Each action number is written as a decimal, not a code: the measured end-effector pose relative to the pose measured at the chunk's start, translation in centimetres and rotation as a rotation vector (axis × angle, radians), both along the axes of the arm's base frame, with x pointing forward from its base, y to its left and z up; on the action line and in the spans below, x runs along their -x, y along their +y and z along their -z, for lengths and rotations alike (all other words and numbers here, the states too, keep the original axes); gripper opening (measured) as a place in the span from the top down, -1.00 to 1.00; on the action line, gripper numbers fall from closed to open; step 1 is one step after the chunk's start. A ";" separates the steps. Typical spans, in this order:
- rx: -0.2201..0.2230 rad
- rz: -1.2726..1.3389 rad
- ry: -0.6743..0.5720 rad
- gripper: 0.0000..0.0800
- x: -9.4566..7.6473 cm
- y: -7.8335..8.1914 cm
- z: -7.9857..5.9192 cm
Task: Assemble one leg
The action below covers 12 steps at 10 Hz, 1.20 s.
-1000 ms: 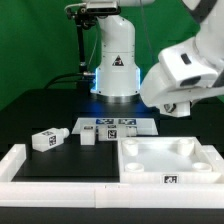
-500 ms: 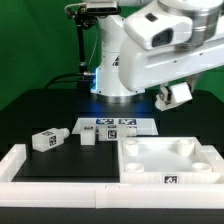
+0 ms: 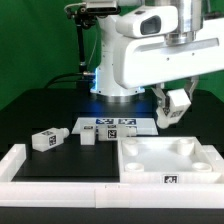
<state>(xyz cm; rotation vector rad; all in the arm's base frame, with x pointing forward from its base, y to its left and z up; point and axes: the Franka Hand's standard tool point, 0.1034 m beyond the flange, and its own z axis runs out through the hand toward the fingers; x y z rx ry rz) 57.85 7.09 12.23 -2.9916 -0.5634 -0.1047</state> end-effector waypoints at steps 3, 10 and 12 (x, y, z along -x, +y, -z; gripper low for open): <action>-0.017 0.009 -0.236 0.28 -2.6 0.1 -0.4; -0.038 0.056 -0.495 0.28 -2.3 1.6 2.0; -0.070 0.062 -0.467 0.28 -2.7 4.4 1.7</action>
Offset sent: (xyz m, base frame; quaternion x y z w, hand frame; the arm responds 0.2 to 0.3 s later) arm 0.0000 0.0000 0.0000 0.0000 0.1938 0.0000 0.9810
